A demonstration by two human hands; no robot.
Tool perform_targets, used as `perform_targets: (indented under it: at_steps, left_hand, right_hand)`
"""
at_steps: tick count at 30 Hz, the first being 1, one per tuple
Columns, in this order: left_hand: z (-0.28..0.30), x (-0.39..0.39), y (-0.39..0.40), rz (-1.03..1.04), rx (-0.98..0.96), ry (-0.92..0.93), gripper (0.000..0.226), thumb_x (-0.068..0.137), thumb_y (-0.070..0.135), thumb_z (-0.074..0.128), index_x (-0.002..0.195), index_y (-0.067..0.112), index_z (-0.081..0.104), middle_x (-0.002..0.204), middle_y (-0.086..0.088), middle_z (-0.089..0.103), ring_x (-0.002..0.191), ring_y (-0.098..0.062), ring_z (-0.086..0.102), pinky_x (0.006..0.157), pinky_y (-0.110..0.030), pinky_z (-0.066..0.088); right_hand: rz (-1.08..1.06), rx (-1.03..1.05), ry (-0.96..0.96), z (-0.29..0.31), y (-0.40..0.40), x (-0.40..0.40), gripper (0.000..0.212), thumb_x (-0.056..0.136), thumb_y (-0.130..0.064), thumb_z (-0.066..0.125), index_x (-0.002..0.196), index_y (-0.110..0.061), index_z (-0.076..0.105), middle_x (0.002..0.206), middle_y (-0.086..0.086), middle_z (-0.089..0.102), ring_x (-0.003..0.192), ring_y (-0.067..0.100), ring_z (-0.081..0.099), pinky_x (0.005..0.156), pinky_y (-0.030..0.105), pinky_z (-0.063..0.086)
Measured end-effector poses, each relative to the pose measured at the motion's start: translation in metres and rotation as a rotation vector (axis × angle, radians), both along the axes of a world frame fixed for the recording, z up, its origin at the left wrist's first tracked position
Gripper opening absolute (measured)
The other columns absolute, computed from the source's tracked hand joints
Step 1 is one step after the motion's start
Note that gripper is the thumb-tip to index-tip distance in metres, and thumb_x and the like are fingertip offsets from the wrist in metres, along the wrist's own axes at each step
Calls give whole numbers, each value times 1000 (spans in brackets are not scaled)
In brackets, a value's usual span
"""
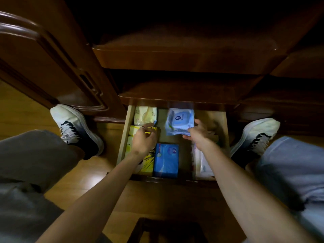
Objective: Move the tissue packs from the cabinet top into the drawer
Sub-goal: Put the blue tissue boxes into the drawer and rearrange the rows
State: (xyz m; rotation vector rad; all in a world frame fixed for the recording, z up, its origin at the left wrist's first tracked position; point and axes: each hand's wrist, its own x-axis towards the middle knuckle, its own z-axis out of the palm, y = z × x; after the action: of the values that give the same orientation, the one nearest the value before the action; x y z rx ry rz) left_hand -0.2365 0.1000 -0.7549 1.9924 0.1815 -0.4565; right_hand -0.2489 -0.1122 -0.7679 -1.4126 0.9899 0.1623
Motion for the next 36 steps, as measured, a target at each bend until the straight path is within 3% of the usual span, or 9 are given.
perform_targets:
  at_steps: [4, 7, 9, 13, 16, 21, 25, 30, 36]
  left_hand:
    - [-13, -8, 25, -38, 144, -80, 18, 97, 22, 59, 115, 24, 63, 95, 16, 67, 88, -1, 66, 71, -21, 56]
    - [-16, -11, 31, -68, 196, -121, 17, 97, 23, 60, 113, 27, 65, 95, 20, 66, 90, 5, 65, 68, -9, 50]
    - [-16, -13, 32, -110, 215, -154, 20, 96, 24, 59, 115, 27, 64, 98, 19, 66, 88, 10, 62, 68, -5, 46]
    - [-17, -15, 26, -288, 356, -274, 33, 96, 28, 57, 128, 25, 61, 122, 3, 64, 106, -13, 62, 82, -27, 52]
    - [-17, -12, 14, -659, 571, -533, 42, 94, 26, 56, 135, 21, 58, 135, -1, 58, 126, -24, 47, 103, -41, 43]
    - [-19, -15, -6, -898, 742, -523, 45, 102, 41, 38, 140, 23, 55, 148, 0, 48, 146, -22, 27, 121, -48, 18]
    - [-16, -2, -33, -1187, 993, -380, 53, 105, 46, 22, 147, 25, 44, 161, -5, 30, 154, -27, 2, 121, -58, -2]
    - [-14, 16, -56, -1313, 1189, -294, 55, 103, 41, 24, 156, 25, 26, 163, -8, 25, 153, -35, 0, 119, -63, -1]
    - [-20, 11, -55, -1177, 1201, -371, 64, 102, 46, 19, 160, 22, 7, 167, -8, 10, 153, -34, 1, 120, -59, 0]
  right_hand:
    - [240, -136, 129, -26, 18, 10, 43, 100, 3, 48, 140, -13, 44, 142, 13, 53, 104, 36, 65, 66, 43, 59]
    - [503, -359, 243, -44, 24, 11, 37, 95, -4, 54, 130, -13, 58, 131, 12, 64, 101, 36, 70, 65, 41, 61]
    - [592, -536, 326, -51, 23, 14, 34, 93, -10, 55, 127, -12, 62, 127, 14, 68, 109, 36, 68, 84, 44, 58]
    - [602, -670, 435, -55, 29, 19, 38, 101, -21, 47, 137, -8, 51, 138, 18, 59, 126, 38, 58, 100, 46, 49]
    - [721, -676, 437, -58, 27, 18, 34, 106, -22, 42, 136, -8, 51, 136, 17, 59, 123, 36, 59, 99, 46, 49]
    - [740, -395, 233, -58, 14, 23, 39, 95, -3, 63, 134, -5, 59, 134, 20, 62, 121, 36, 58, 105, 45, 47]
    - [607, -389, 198, -51, 13, 18, 38, 91, -11, 73, 127, -2, 64, 123, 19, 68, 112, 34, 64, 95, 40, 52]
    - [585, -621, 235, -29, -7, 13, 15, 93, -16, 69, 107, -9, 66, 98, 10, 67, 80, 20, 62, 63, 29, 47]
    - [1089, -854, 192, 9, -55, -6, 57, 90, -40, 72, 140, -22, 53, 139, 6, 60, 125, 26, 56, 104, 42, 47]
